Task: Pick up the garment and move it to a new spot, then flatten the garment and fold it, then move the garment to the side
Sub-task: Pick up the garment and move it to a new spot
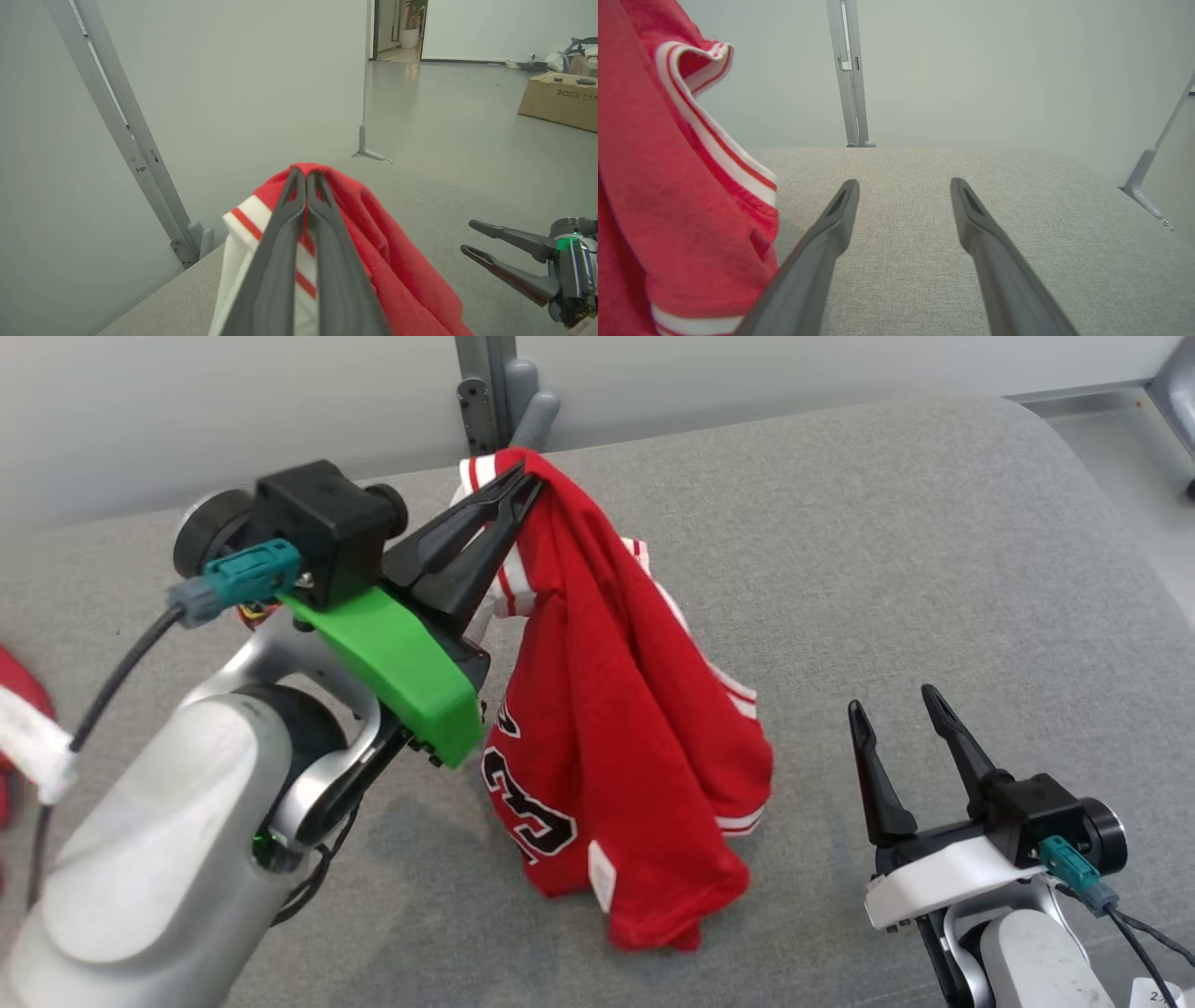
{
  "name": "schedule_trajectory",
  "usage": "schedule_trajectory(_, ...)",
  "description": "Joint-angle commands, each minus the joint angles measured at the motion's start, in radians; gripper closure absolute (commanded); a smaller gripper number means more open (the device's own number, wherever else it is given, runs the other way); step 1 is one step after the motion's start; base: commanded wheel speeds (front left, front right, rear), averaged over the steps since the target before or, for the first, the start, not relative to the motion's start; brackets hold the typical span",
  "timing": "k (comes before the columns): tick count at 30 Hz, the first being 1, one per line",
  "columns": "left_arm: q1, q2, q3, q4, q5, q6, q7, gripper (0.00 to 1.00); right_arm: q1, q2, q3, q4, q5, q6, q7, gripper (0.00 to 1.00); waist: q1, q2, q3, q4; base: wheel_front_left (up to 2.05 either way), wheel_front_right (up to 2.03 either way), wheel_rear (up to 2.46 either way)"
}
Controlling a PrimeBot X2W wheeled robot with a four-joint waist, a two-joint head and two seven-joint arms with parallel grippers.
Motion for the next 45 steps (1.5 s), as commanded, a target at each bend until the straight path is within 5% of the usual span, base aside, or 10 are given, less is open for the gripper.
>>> schedule_trajectory(1, 0.017, -0.012, -0.009, 0.044, 0.016, -0.004, -0.024, 1.0, -0.013, -0.002, 0.002, -0.007, 0.007, 0.0, -0.003, 0.0, 0.0, -0.0001, 0.042, -0.044, 0.0, 0.0, 0.0)
schedule_trajectory(14, 0.0, -0.208, -0.133, 0.612, 0.134, -0.049, -0.321, 1.0, -0.055, -0.002, 0.02, -0.011, 0.007, 0.0, -0.003, 0.0, 0.0, -0.0001, 0.11, -0.127, 0.0, 0.0, 0.0)
schedule_trajectory(23, -0.018, -0.307, -0.175, 0.861, 0.124, -0.079, -0.44, 1.0, -0.048, -0.002, 0.027, -0.002, -0.003, 0.0, -0.003, 0.0, 0.0, -0.0001, 0.102, -0.127, 0.0, 0.0, 0.0)
schedule_trajectory(24, -0.023, -0.315, -0.178, 0.878, 0.12, -0.081, -0.446, 0.93, -0.046, -0.002, 0.026, -0.001, -0.006, 0.0, -0.003, 0.0, 0.0, -0.0001, 0.1, -0.124, 0.0, 0.0, 0.0)
schedule_trajectory(25, -0.028, -0.322, -0.18, 0.889, 0.118, -0.084, -0.459, 0.67, -0.044, -0.002, 0.022, 0.0, -0.009, 0.0, -0.003, 0.0, 0.0, -0.0001, 0.096, -0.119, 0.0, 0.0, 0.0)
schedule_trajectory(26, -0.033, -0.329, -0.18, 0.899, 0.117, -0.086, -0.469, 0.18, -0.041, -0.002, 0.02, 0.001, -0.011, 0.0, -0.003, 0.0, 0.0, -0.0001, 0.091, -0.114, 0.0, 0.0, 0.0)
schedule_trajectory(27, -0.035, -0.336, -0.181, 0.908, 0.114, -0.086, -0.478, 0.0, -0.038, -0.002, 0.017, 0.001, -0.012, 0.0, -0.003, 0.0, 0.0, -0.0001, 0.086, -0.11, 0.0, 0.0, 0.0)
schedule_trajectory(33, -0.02, -0.355, -0.181, 0.889, 0.109, -0.057, -0.508, 0.0, -0.016, -0.002, 0.002, 0.003, -0.025, 0.0, -0.003, 0.0, 0.0, -0.0001, 0.045, -0.09, 0.0, 0.0, 0.0)
schedule_trajectory(39, 0.107, -0.332, -0.155, 0.722, 0.096, 0.035, -0.539, 0.0, 0.048, -0.002, -0.055, -0.015, -0.056, 0.0, -0.003, 0.0, 0.0, -0.0001, -0.053, -0.048, 0.0, 0.0, 0.0)
schedule_trajectory(45, 0.275, -0.246, -0.123, 0.529, 0.124, 0.162, -0.557, 0.0, 0.109, -0.002, -0.108, -0.046, -0.092, 0.0, -0.003, 0.0, 0.0, -0.0001, -0.114, -0.004, 0.0, 0.0, 0.0)
